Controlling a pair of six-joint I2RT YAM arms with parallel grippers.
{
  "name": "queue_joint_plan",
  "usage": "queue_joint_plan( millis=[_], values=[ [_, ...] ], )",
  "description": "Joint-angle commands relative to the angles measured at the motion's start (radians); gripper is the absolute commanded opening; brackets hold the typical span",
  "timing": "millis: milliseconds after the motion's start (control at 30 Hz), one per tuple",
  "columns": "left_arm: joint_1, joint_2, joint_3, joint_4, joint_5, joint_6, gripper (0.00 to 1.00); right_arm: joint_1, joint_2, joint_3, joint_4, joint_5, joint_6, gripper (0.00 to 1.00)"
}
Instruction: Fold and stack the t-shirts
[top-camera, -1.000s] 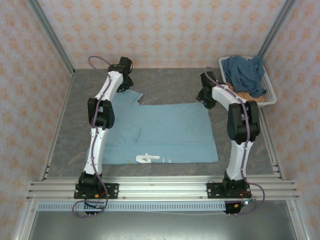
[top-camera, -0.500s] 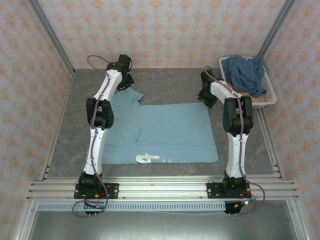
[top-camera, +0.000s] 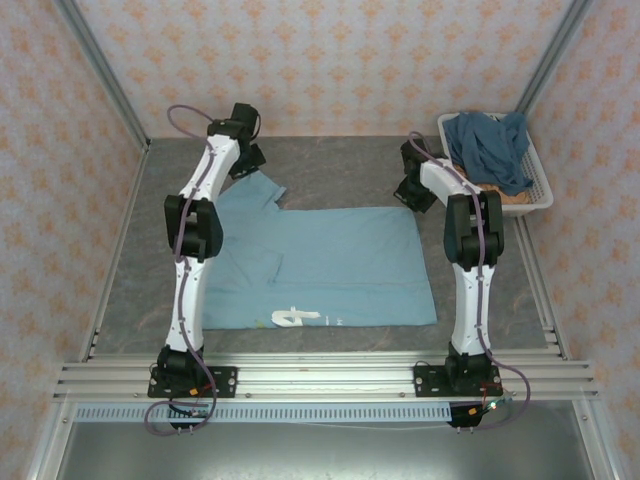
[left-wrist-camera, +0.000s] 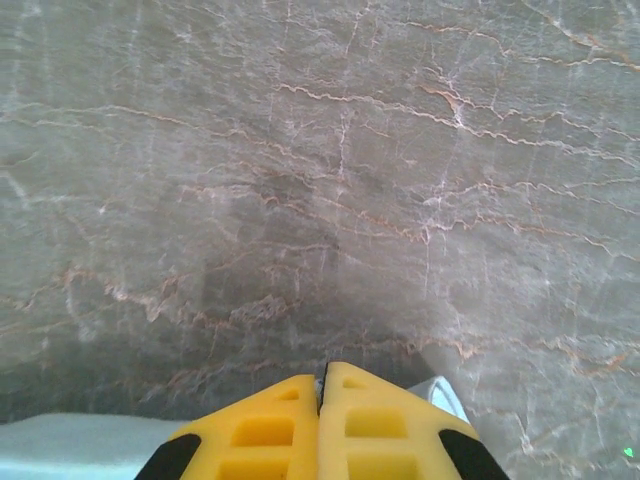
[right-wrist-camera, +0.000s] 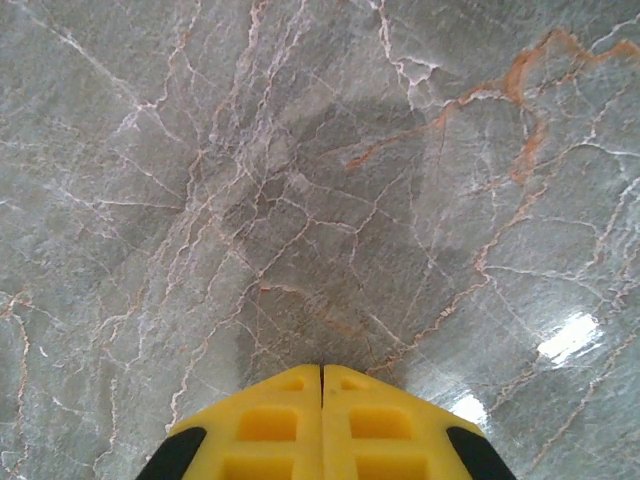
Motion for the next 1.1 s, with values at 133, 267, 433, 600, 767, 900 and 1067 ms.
queue_joint_plan(
  millis=[133, 267, 433, 600, 767, 900, 1067],
  values=[
    [0.0, -0.345, -0.333, 0.013, 0.008, -0.027, 0.0, 0.006, -0.103, -0.004, -0.056, 0.003, -0.058, 0.0],
    [0.0, -0.516, -0.56, 0.057, 0.041, -0.053, 0.0, 0.01, -0.176, -0.056, -0.073, 0.003, -0.078, 0.0],
    [-0.001, -0.735, -0.797, 0.069, 0.023, -0.066, 0.0, 0.018, -0.311, -0.185, -0.07, 0.022, -0.074, 0.0],
    [-0.001, -0.955, -0.985, 0.036, -0.033, -0.061, 0.0, 0.038, -0.455, -0.357, -0.048, 0.013, -0.069, 0.0],
    [-0.009, -1.18, -1.163, -0.038, -0.078, -0.1, 0.0, 0.062, -0.599, -0.55, -0.025, 0.024, -0.046, 0.0],
    [-0.01, -1.356, -1.337, -0.072, -0.079, -0.153, 0.0, 0.072, -0.661, -0.67, 0.003, 0.01, -0.028, 0.0],
    [-0.01, -1.507, -1.518, -0.095, -0.054, -0.2, 0.0, 0.093, -0.691, -0.755, 0.017, 0.031, -0.019, 0.0]
  ],
)
